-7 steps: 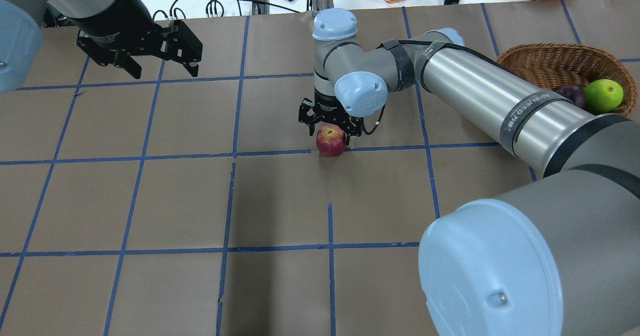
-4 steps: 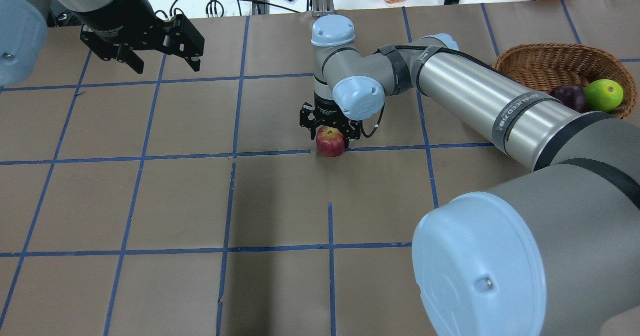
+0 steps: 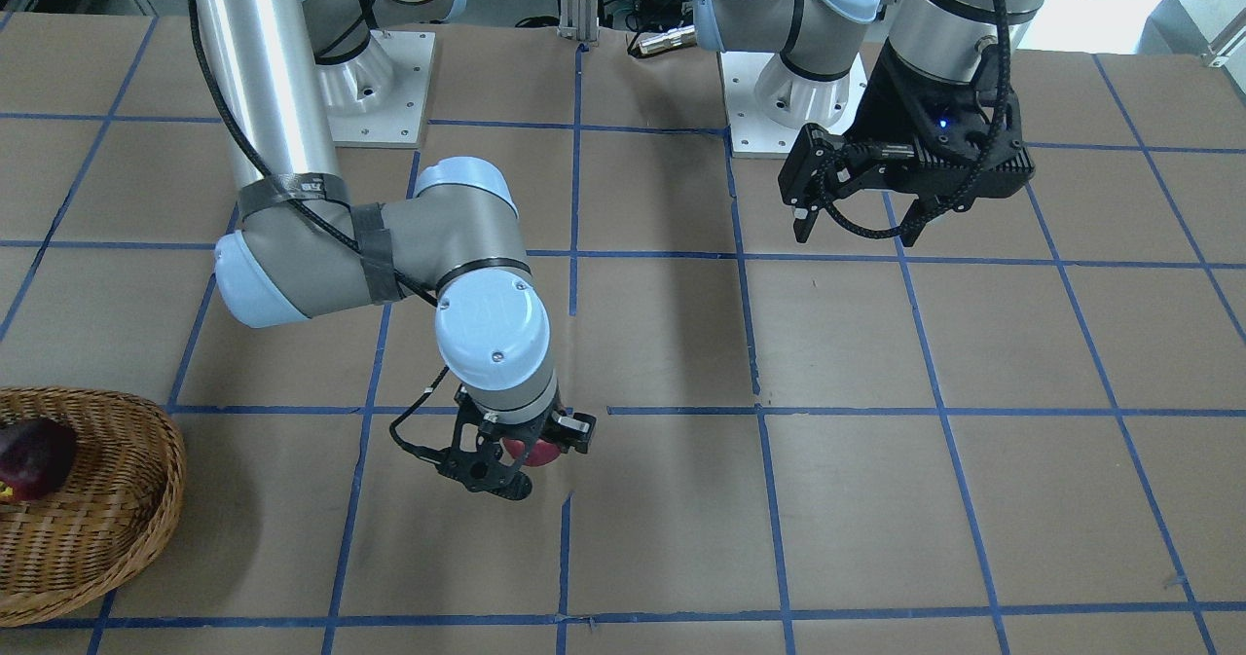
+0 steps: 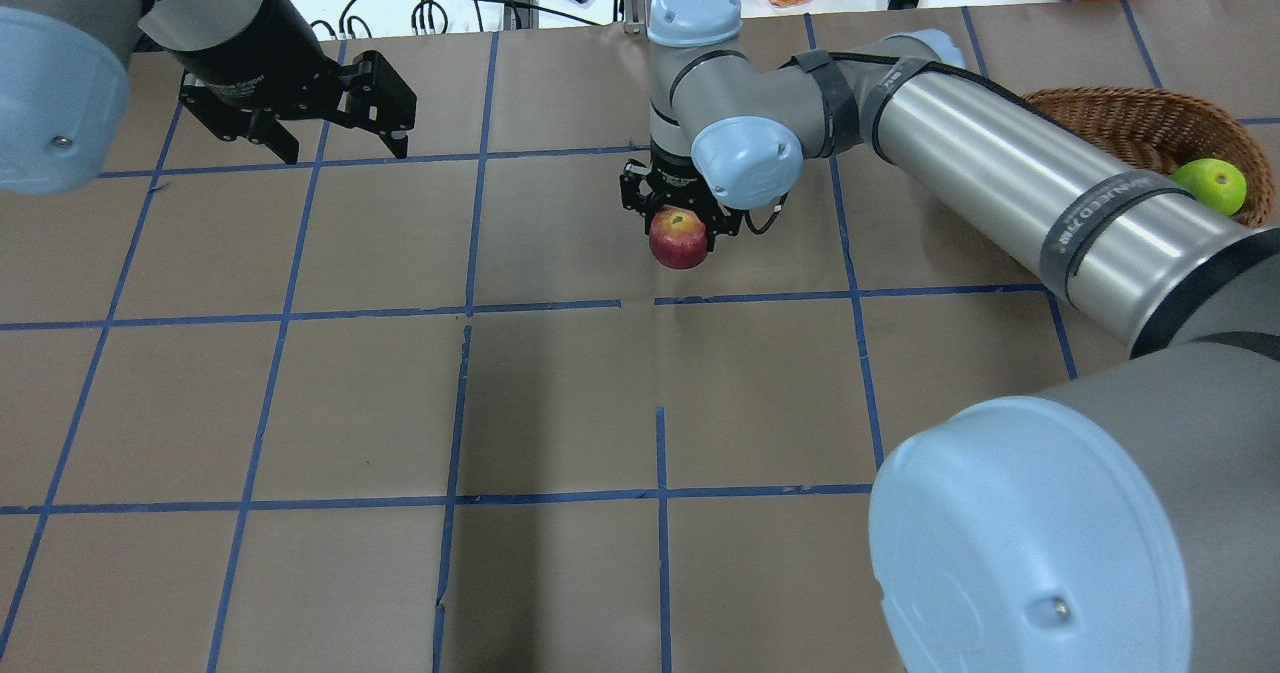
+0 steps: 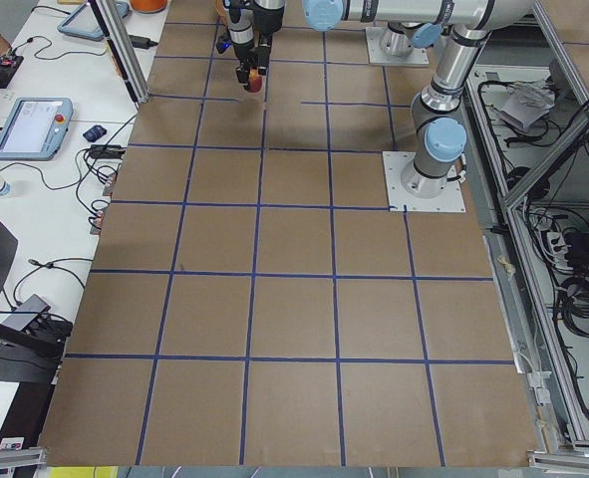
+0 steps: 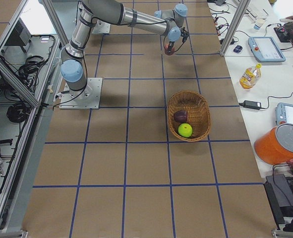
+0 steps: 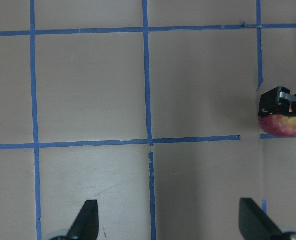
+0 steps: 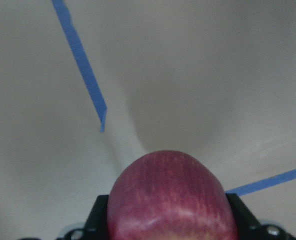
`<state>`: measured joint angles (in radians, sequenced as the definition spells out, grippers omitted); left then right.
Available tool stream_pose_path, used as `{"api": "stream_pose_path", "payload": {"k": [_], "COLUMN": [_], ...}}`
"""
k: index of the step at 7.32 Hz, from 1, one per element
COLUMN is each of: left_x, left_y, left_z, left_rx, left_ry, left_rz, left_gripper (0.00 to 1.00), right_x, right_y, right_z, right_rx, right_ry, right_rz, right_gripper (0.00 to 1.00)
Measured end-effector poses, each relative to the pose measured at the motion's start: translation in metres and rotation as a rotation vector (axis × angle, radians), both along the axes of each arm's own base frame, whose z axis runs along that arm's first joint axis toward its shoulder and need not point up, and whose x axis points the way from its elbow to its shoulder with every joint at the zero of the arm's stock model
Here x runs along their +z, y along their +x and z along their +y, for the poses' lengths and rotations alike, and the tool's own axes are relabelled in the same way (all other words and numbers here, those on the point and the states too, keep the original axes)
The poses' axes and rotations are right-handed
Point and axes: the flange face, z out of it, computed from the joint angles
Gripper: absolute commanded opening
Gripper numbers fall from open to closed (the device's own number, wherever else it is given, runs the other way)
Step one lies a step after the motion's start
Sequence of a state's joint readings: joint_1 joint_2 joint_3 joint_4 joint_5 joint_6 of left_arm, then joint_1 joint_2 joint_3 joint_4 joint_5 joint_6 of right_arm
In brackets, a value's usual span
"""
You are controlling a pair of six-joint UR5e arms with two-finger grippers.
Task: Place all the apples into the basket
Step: 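Carry the red apple into the basket and open the right gripper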
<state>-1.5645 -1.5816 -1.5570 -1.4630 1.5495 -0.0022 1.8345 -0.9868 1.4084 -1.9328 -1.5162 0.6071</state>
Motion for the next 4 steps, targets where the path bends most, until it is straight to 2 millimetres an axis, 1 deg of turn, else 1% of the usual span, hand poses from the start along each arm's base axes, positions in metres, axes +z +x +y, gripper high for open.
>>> {"api": "stream_pose_path", "payload": {"k": [1,2,3,4], "left_x": [-0.001,-0.002,-0.002,-0.002], "left_y": [0.001,0.001,0.001,0.001], "left_z": [0.004,0.008,0.009,0.010], "left_rx": [0.025,0.038,0.043,0.045], "left_ry": [0.043,0.071,0.084,0.090], "left_rz": [-0.001,-0.002,-0.003,-0.003], "left_gripper": [1.00,1.00,1.00,1.00], "right_x": [0.024,0.047,0.064,0.073], "right_y": [-0.035,-0.081,-0.135,-0.188], "right_z": [-0.007,-0.013,-0.021,-0.027], "right_rx": [0.004,0.024,0.054,0.093], "right_ry": [-0.003,0.000,0.002,0.006], "right_rz": [0.013,0.028,0.053,0.085], "right_gripper": [0.00,0.00,0.00,0.00]}}
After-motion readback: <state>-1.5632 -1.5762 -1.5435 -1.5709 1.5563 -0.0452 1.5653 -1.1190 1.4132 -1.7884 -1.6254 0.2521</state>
